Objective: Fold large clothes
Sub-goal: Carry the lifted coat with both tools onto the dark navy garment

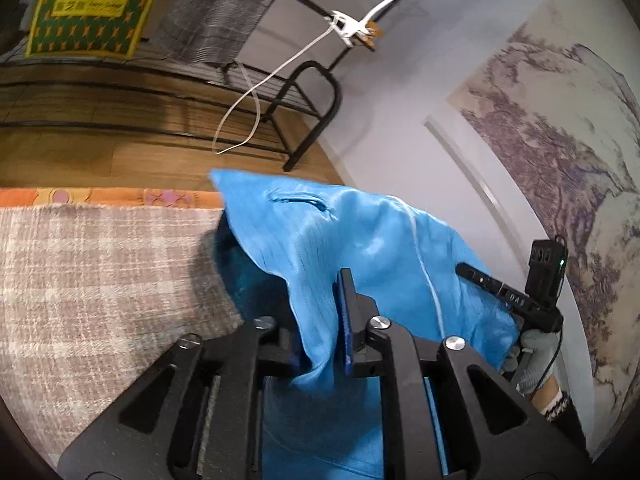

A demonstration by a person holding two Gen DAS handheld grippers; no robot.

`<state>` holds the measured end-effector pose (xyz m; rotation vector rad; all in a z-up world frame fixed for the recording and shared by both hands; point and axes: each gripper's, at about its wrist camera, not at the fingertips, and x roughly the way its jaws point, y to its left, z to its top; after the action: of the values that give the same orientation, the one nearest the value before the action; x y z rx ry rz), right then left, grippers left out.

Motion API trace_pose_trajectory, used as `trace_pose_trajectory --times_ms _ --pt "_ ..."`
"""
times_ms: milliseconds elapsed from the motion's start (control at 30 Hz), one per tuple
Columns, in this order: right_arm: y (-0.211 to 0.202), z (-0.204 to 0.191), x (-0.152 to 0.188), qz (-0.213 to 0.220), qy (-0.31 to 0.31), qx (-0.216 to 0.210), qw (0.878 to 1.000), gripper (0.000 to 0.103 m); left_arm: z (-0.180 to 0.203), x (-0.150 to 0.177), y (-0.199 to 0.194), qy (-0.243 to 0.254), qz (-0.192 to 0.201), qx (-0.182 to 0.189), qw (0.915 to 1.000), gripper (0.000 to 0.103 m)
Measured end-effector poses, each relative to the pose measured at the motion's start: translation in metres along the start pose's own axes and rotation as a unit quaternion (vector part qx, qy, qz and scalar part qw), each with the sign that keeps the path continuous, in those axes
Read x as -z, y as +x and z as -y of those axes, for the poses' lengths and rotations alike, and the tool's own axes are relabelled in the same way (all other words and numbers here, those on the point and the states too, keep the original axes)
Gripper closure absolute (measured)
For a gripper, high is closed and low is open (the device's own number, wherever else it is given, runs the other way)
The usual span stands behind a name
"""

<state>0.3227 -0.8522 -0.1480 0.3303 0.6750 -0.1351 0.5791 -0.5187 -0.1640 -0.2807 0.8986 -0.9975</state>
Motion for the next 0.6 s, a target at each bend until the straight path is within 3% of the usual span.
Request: trace_pose_trajectory --times_ms 67,167,233,300,333,467,600 --pt "0.005 0.007 0.002 -0.011 0.004 0.034 0.999 0.083 -0.012 0.001 -0.001 -0.022 0.001 -0.013 0.9997 0.077" --pt "0.003 0.023 0.007 -0.018 0.021 0.098 0.995 0.073 -0.024 0.006 -0.008 -0.040 0.006 -0.030 0.9988 0.075" --pt "-0.013 0.034 0.011 -0.001 0.048 0.102 0.994 0.072 -0.029 0.010 -0.015 -0.044 0.004 -0.029 0.9986 0.075" --pt "-0.036 0.043 0.020 0.022 0.082 0.081 0.993 0.070 -0.030 0.014 -0.024 -0.045 0.004 -0.028 0.9986 0.075" --pt "-0.046 0.045 0.024 0.030 0.096 0.067 0.993 0.064 -0.030 0.017 -0.028 -0.047 0.003 -0.024 0.9986 0.075" --pt "-0.083 0.043 0.059 0.040 0.165 -0.051 0.984 0.046 -0.024 0.029 -0.053 -0.050 0.011 -0.016 0.9985 0.075" --pt "-0.086 0.022 0.079 0.017 0.162 -0.059 0.985 0.042 -0.013 0.040 -0.063 -0.056 0.007 -0.006 0.9984 0.075"
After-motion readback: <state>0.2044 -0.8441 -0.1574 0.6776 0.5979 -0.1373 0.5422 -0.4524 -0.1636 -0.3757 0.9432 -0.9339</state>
